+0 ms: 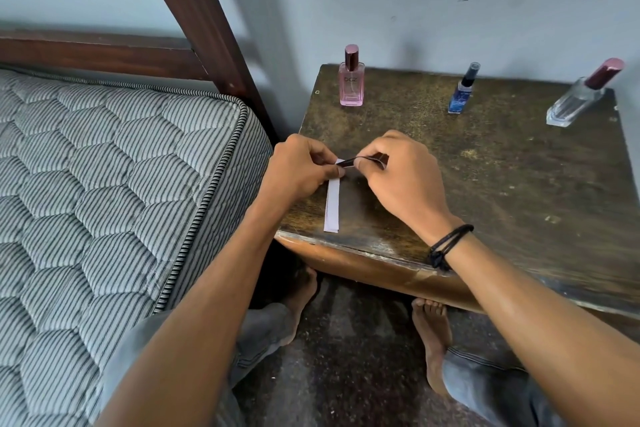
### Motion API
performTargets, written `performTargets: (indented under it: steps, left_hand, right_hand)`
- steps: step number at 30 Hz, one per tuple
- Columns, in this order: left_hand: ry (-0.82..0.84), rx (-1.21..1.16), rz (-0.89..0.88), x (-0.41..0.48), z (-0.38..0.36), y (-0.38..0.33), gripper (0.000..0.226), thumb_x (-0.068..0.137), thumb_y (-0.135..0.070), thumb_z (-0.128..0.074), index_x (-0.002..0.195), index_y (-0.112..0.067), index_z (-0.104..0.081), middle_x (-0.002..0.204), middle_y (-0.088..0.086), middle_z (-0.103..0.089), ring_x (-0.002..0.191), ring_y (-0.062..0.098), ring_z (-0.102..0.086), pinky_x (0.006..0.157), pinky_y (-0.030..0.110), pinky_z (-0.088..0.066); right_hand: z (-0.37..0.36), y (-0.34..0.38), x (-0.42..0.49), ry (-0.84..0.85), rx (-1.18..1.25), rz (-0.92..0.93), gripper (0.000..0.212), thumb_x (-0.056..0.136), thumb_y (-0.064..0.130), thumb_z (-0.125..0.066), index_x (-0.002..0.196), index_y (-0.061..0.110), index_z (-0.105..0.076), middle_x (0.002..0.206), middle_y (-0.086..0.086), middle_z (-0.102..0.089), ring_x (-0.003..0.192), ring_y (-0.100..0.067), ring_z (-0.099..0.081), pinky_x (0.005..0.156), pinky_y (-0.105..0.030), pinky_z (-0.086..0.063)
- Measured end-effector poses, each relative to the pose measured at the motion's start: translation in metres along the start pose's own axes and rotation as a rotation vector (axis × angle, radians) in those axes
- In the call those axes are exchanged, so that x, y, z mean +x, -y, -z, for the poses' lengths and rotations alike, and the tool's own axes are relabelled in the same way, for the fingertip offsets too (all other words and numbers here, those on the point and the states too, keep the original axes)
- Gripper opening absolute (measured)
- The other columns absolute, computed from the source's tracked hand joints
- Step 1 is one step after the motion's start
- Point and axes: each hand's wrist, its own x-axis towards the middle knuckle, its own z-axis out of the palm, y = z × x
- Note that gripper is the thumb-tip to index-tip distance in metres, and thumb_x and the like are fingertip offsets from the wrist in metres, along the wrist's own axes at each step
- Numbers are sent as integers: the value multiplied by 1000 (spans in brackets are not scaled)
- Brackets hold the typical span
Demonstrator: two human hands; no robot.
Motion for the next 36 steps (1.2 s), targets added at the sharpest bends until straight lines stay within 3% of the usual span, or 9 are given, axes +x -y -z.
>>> performTargets:
  steps: [7,21,30,36]
  left_hand:
    - [-14,-28,20,1,-2,1,19,72,-28,-90,65,-33,-74,63,-10,-70,65,10,-65,78,46,-61]
    - [-22,-57,48,2,-5,4,14,72,-27,-90,70,-25,-76,65,-8,-70,65,13,-65,79,46,-60]
    - [-25,-58,62,2,-6,3,12,74,-25,-89,75,-22,-78,70,-5,-72,69,13,-67,78,42,-61]
    - [-20,-72,87,3,-6,4,14,73,-24,-89,71,-23,-76,71,-3,-73,74,18,-71,80,45,-61]
  right_hand:
    - [1,2,2,12,56,-82,9,90,27,-70,83,27,-76,88,11,-63,76,-10,-59,66,-31,-43]
    - [-4,9,-2,-38,61,-170,12,91,24,-67,84,25,-77,92,13,-67,87,-12,-62,79,-36,-48]
    - [-4,13,-6,-81,65,-202,10,92,25,-68,87,23,-76,95,10,-69,89,-13,-61,73,-30,-35]
    - [-4,15,-8,-91,78,-242,10,94,27,-67,89,24,-76,98,11,-68,86,-8,-50,74,-28,-27]
